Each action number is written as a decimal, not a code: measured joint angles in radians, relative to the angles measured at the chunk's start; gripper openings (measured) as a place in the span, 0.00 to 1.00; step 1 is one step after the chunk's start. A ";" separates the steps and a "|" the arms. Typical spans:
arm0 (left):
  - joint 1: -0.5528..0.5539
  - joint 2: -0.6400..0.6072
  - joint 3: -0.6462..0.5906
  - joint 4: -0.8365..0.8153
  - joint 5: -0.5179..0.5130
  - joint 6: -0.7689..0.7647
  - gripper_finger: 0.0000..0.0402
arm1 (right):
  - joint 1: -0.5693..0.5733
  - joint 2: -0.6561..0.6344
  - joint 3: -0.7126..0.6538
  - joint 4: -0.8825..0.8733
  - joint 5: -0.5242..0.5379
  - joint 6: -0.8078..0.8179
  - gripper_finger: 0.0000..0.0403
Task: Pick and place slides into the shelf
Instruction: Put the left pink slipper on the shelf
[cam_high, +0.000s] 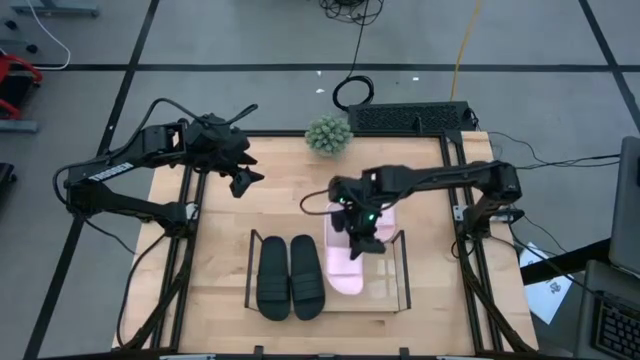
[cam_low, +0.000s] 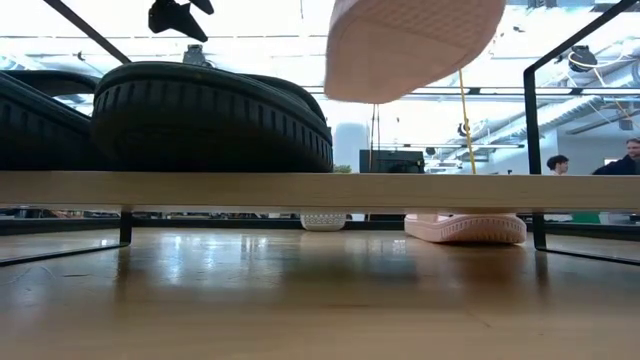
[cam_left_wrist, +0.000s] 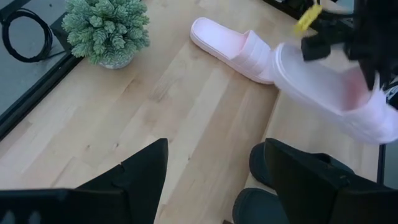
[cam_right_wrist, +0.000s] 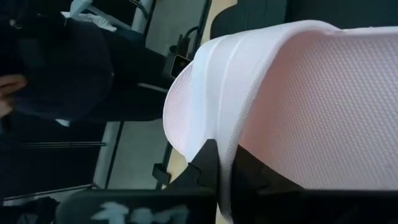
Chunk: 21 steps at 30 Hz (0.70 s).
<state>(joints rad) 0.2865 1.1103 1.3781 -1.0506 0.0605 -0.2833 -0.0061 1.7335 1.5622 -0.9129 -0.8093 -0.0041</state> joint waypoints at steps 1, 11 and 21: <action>0.000 0.000 0.000 0.000 0.000 -0.006 0.66 | 0.010 0.013 0.000 0.016 0.001 0.011 0.00; -0.001 0.000 0.000 0.000 0.018 -0.012 0.66 | 0.047 0.118 -0.016 0.079 -0.003 0.067 0.00; -0.001 0.000 0.000 0.000 0.018 0.001 0.66 | 0.069 0.118 -0.097 0.132 -0.033 0.125 0.00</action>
<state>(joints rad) 0.2859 1.1107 1.3781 -1.0508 0.0788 -0.2827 0.0624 1.8518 1.4651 -0.7812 -0.8420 0.1207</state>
